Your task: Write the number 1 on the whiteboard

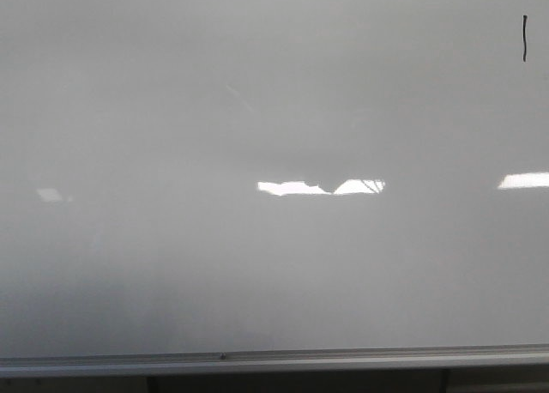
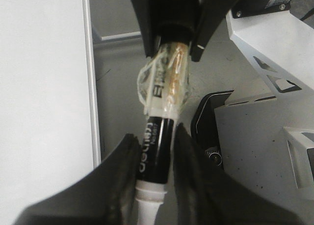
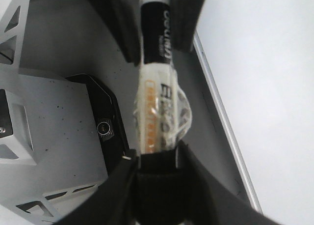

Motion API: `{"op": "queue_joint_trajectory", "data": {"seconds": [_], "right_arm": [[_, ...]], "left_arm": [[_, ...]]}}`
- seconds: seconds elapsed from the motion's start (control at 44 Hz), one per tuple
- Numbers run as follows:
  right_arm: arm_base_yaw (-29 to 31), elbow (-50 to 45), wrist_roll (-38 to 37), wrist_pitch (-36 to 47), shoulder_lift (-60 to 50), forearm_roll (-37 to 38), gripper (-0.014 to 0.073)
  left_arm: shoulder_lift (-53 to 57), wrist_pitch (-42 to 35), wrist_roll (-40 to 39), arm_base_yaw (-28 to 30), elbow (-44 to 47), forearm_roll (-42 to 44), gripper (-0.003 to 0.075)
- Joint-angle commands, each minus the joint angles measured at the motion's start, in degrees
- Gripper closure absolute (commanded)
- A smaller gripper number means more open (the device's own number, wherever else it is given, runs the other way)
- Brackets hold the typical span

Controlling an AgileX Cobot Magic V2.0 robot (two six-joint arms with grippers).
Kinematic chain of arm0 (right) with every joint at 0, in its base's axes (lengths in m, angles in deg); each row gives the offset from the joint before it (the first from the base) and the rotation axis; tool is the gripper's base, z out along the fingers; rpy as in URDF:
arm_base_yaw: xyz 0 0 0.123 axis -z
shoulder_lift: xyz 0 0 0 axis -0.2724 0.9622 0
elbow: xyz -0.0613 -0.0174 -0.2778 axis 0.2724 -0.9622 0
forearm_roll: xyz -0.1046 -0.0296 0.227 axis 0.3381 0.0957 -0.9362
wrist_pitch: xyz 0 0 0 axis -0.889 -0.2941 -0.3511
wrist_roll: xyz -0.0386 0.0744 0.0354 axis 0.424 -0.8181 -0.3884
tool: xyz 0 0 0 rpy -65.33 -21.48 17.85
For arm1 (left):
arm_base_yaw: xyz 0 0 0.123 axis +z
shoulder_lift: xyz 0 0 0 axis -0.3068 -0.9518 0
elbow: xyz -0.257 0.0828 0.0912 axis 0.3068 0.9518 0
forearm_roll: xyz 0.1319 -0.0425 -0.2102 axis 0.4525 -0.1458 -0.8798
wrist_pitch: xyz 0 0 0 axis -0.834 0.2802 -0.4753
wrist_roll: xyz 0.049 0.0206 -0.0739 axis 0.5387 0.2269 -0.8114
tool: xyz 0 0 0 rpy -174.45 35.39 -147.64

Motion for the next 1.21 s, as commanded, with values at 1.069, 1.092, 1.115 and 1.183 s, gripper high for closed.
{"op": "queue_joint_trajectory", "data": {"seconds": [1.069, 1.092, 1.115, 1.183], "right_arm": [[3.8, -1.9, -32.4, 0.0, -13.5, 26.7, 0.0147], [3.8, -1.9, -32.4, 0.0, -13.5, 26.7, 0.0147], [3.8, -2.0, -32.4, 0.0, -13.5, 26.7, 0.0147], [3.8, -2.0, -32.5, 0.2, -13.5, 26.7, 0.0147]], "left_arm": [[23.4, -14.7, -37.1, 29.2, 21.3, 20.9, 0.0739], [24.3, -15.6, -37.3, 30.9, 22.5, 20.9, 0.0739], [25.3, -16.7, -37.8, 32.5, 23.6, 20.9, 0.0739], [28.3, -21.0, -39.4, 38.0, 27.6, 20.7, 0.0739]]}}
